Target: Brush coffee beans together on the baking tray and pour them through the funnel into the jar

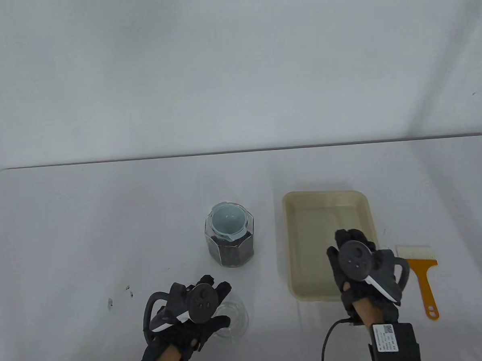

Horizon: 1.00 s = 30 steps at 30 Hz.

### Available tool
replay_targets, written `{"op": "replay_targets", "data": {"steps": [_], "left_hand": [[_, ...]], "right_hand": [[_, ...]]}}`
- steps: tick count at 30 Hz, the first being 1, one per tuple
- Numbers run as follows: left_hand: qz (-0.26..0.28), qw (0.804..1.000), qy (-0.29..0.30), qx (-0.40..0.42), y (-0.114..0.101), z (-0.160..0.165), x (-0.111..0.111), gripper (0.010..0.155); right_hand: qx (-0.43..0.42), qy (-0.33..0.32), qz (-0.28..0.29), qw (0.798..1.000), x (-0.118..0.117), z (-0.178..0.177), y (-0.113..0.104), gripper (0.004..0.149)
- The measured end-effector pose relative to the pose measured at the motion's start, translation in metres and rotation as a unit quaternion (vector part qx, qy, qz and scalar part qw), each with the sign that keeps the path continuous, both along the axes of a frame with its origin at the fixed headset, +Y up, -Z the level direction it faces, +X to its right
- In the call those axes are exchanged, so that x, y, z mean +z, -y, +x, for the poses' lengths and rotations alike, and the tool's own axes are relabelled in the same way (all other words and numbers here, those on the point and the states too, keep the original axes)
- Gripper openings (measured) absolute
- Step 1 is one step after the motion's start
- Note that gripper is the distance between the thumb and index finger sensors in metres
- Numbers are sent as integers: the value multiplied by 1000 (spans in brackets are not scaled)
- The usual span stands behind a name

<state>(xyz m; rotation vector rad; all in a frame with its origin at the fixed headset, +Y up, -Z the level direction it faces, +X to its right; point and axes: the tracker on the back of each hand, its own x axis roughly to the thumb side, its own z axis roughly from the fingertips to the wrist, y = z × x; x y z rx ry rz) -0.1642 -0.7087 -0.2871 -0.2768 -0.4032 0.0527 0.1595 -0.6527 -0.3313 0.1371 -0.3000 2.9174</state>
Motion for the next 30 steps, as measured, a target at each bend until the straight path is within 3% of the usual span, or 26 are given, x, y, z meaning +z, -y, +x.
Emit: {"op": "replay_targets", "data": {"steps": [6,12,17,20,30], "left_hand": [[2,1000,-7,9,-1,-4,-1,77],[-5,1000,-12,11,0,-7,-3,77],[-5,1000,-11,15,1,-7,-3,77],[-4,1000,-9,17,1,-7,-4,77],[-11,1000,-16,15,6,-9,-6,77]], "right_hand": [[83,-131,-22,988,-24,-112,-24,54],[173,-158,-39,971,-41,-181,-20,56],[205,-154,-63,965,-52,-196,-7,54],[202,-146,-31,968,-53,-194,-7,48],[188,-126,-55,973,-59,-181,-5,45]]}}
